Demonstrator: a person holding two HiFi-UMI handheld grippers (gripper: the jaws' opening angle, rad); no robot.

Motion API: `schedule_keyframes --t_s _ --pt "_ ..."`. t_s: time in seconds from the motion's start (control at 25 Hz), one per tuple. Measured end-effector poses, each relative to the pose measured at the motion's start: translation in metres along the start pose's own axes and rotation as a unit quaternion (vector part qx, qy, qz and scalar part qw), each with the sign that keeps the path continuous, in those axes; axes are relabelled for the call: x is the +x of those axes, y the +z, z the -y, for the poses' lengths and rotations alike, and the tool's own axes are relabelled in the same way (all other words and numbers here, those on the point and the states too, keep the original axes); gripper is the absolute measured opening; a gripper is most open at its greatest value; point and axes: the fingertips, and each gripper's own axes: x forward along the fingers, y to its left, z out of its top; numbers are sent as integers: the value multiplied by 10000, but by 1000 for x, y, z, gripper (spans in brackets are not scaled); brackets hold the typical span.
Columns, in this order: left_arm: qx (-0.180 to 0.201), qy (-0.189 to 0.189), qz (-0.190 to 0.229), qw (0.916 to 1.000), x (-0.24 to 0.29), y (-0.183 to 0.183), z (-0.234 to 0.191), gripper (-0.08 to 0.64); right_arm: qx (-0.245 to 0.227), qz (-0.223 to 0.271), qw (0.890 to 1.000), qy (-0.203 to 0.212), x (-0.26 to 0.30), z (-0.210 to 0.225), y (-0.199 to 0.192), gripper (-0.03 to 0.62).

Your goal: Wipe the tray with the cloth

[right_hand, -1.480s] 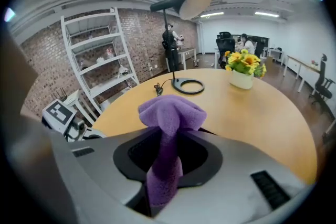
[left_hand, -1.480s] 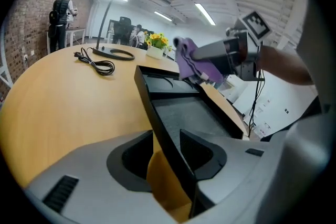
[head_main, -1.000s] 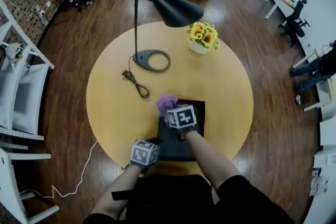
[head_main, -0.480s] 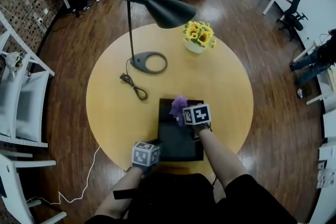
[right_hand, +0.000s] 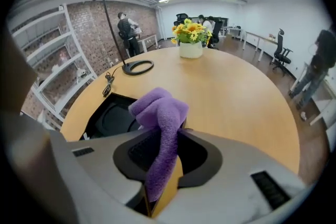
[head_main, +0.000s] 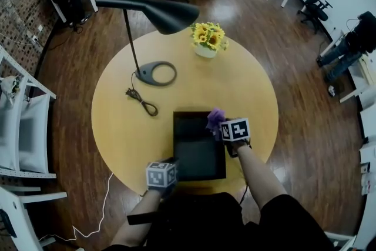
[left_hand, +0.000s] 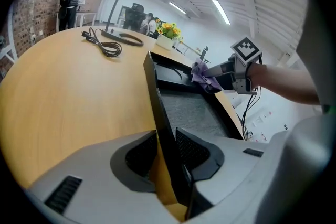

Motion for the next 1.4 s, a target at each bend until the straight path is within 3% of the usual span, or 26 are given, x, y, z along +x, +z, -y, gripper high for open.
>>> schedule_keyframes --t_s 0.2,0.32,0.44,0.56,0.68,0.88,1.08,1.4 --pt "-25 2 30 10000 0 -2 1 107 142 442 9985 287 -10 -24 9 92" --pt "-60 17 47 10000 -1 -2 -2 107 30 699 9937 872 -15 -81 23 92" --pt "-77 44 6 10000 -1 -5 -5 107 -126 597 9890 1344 -2 -145 20 92" --pt "-75 6 -8 10000 0 -6 -2 106 -385 538 9914 1130 18 -172 9 92" --pt "-128 -47 -24 9999 0 -6 -1 101 -609 860 9915 759 30 -166 6 94" --pt "-179 -34 29 9998 2 -6 -4 101 -420 1094 9915 558 23 -138 -4 94" --pt "-187 -54 -16 9998 0 -7 -5 101 -174 1073 9936 309 8 -97 -14 95" --pt "-142 -44 13 9999 0 0 -3 101 104 705 9962 -496 -11 -24 -33 94"
